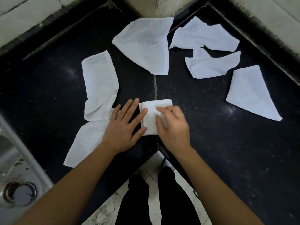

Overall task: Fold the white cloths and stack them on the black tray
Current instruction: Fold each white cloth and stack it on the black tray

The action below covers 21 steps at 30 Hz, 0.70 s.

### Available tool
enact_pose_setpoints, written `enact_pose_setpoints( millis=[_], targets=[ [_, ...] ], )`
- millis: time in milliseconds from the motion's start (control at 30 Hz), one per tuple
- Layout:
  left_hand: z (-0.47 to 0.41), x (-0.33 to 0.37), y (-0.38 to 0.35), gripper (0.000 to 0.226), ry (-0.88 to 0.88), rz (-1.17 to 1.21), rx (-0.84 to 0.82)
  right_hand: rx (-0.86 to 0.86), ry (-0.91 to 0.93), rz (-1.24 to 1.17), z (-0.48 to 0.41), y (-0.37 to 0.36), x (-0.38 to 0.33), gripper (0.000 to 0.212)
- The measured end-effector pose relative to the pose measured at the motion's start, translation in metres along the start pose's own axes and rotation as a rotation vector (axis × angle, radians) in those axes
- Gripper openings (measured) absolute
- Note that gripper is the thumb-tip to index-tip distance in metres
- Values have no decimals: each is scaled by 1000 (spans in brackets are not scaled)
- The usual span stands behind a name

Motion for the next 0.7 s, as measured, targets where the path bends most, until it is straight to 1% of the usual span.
enact_pose_setpoints(
  millis=[67,100,133,167,267,333,400,467,533,633,667,700],
  targets=[
    [0,-1,-3,54,6,6,-33,103,-135,-15,3,15,19,28],
    [-1,-1,-4,53,9,10,-48,118,-208,-38,4,18,29,30],
    [0,-2,-6,51,15,16,-60,119,-241,-48,4,20,36,32],
    [0,-2,-6,51,26,24,-68,113,-212,-26,3,21,35,33],
    [1,-4,-5,49,61,65,-66,49,79,151,-1,16,16,34],
    [1,-4,-3,49,64,84,-55,-46,210,268,-2,2,15,37],
    [1,-4,-1,49,63,97,-37,-136,261,355,-2,-10,21,41],
    [1,-4,3,48,67,111,-6,-181,283,372,0,-14,25,43],
    [1,-5,6,52,73,126,16,-166,286,333,-2,-9,23,43],
    [1,-2,7,66,44,108,23,-97,284,287,-11,2,13,45],
    [0,-1,6,67,29,87,15,-111,289,301,-15,0,9,48],
    [0,0,5,66,18,64,2,-160,298,337,-19,-8,7,52]
  ],
)
Point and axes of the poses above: each hand's wrist, its own z-axis away from the middle knuckle, its own y-axis out of the back of the hand, x = y × z, the point moved 10 cm from there along -z, towards the middle knuckle
